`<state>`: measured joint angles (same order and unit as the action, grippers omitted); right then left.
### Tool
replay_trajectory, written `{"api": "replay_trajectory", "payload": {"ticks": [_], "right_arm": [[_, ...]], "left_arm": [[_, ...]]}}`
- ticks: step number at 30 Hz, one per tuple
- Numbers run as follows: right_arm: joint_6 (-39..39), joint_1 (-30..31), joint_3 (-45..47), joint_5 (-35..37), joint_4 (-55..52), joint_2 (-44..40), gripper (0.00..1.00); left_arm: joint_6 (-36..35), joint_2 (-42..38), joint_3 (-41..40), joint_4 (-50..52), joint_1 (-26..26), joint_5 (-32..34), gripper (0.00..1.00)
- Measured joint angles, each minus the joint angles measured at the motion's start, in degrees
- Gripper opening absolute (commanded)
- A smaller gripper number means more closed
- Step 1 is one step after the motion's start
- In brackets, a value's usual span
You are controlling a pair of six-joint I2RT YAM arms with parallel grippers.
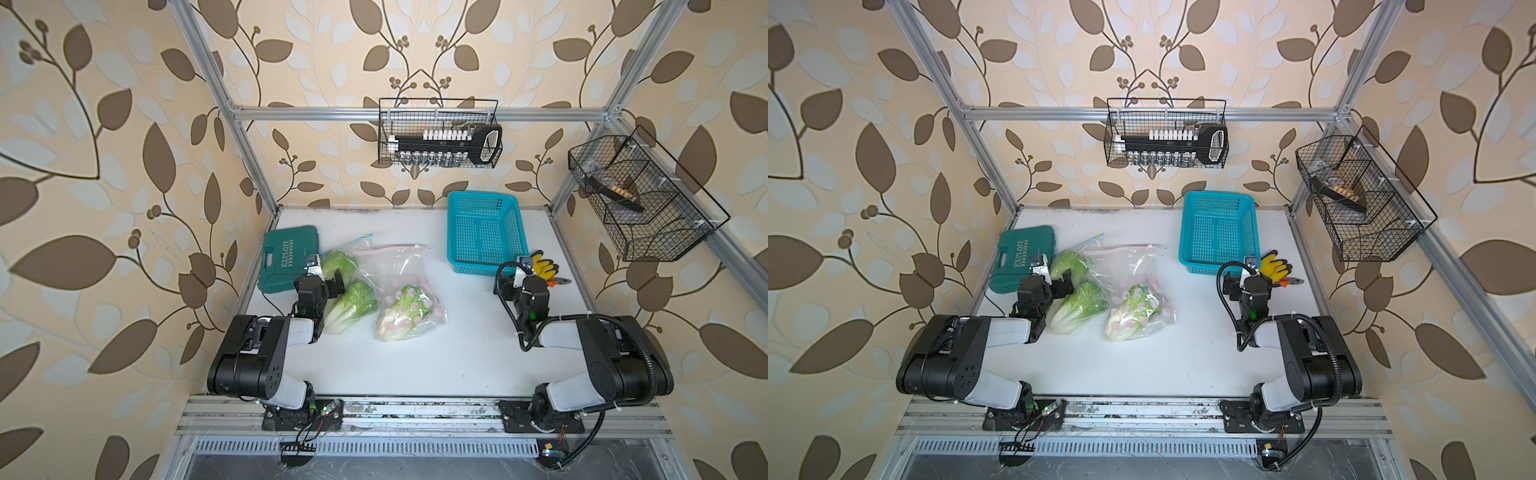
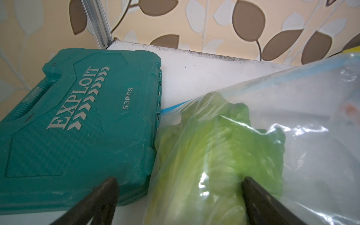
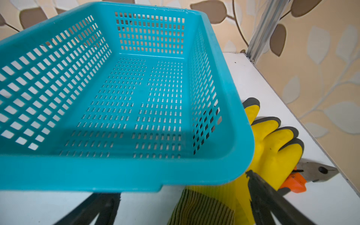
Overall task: Put the chinese cabbages into a zipper bag and zip it
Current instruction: Reset both arms
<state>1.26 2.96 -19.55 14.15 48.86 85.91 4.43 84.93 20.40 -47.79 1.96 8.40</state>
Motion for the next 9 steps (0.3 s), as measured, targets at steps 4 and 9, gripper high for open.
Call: {"api": "replay_trajectory", "payload": {"ticks": [4,9], "right_arm": [[0.07,-0.09,0.0,-0.09,-0.04,0.0,0.99],[0.22,-0.09,0.0,-0.26,-0.22,0.0,1.0]], "left_arm": [[0.0,0.0,0.11,0.17,0.66,0.98,0.99],[-0.26,0.22,0.44,0.52,1.88,2.75,0.99]]}}
